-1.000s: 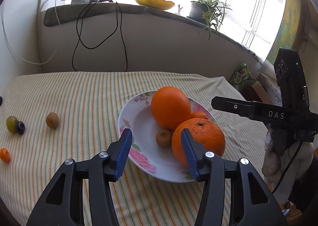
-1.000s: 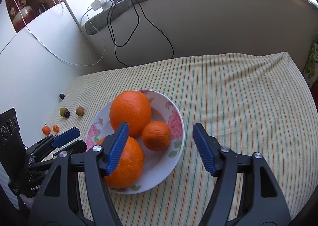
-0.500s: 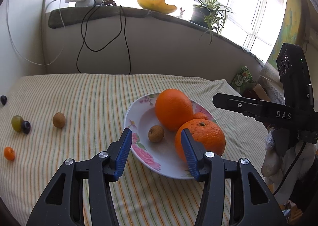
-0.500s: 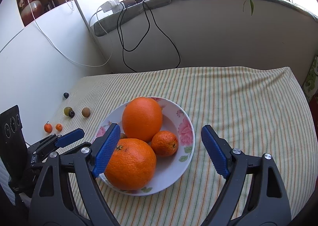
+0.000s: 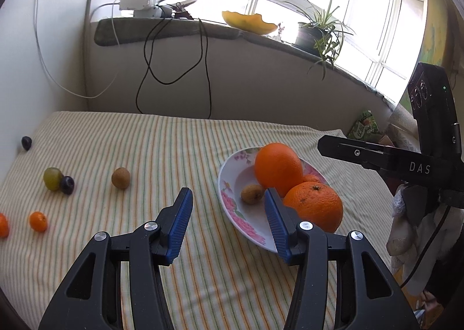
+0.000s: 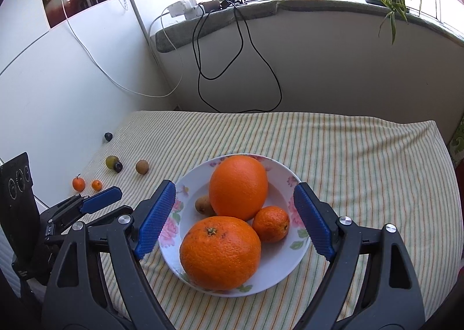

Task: Organize fruits
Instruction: 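Withdraw both grippers from the bowl toward the remaining small fruits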

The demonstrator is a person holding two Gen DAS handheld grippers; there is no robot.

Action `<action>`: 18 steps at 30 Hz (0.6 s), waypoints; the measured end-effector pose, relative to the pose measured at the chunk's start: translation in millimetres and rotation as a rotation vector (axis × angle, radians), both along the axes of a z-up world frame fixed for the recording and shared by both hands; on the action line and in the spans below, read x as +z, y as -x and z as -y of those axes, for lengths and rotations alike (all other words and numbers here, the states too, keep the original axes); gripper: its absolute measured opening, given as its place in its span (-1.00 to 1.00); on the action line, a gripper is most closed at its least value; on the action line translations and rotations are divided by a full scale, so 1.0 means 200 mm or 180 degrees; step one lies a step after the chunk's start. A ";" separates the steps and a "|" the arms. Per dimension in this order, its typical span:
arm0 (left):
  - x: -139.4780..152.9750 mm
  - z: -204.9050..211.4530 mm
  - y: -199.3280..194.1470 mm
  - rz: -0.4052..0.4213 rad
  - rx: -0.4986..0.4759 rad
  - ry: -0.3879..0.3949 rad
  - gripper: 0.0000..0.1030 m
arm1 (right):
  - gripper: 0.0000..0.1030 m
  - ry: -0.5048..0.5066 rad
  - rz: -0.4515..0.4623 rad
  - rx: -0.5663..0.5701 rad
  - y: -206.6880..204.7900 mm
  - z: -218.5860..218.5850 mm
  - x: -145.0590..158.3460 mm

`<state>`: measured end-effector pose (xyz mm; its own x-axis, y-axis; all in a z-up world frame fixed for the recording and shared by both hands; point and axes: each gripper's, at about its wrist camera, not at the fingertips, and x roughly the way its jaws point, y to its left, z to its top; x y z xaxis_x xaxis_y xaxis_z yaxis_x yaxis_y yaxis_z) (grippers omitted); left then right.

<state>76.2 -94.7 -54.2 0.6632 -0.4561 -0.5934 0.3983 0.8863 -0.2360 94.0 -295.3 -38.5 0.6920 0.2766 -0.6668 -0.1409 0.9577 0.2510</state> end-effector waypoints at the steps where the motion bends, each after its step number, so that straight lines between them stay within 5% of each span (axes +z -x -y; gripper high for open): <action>1: 0.00 -0.02 0.00 0.0006 0.0028 -0.0001 -0.03 | 0.67 0.0011 0.0011 0.0026 0.00 -0.01 0.01; 18: -0.03 -0.46 -0.02 -0.0017 0.0620 -0.0005 -0.03 | 0.67 0.0174 0.0100 0.0546 -0.15 -0.45 0.09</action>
<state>80.7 -3.5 -60.4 0.7357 -0.3184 -0.5978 0.2179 0.9470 -0.2363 123.2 -206.2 -19.7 0.6586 0.3564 -0.6628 -0.3104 0.9310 0.1922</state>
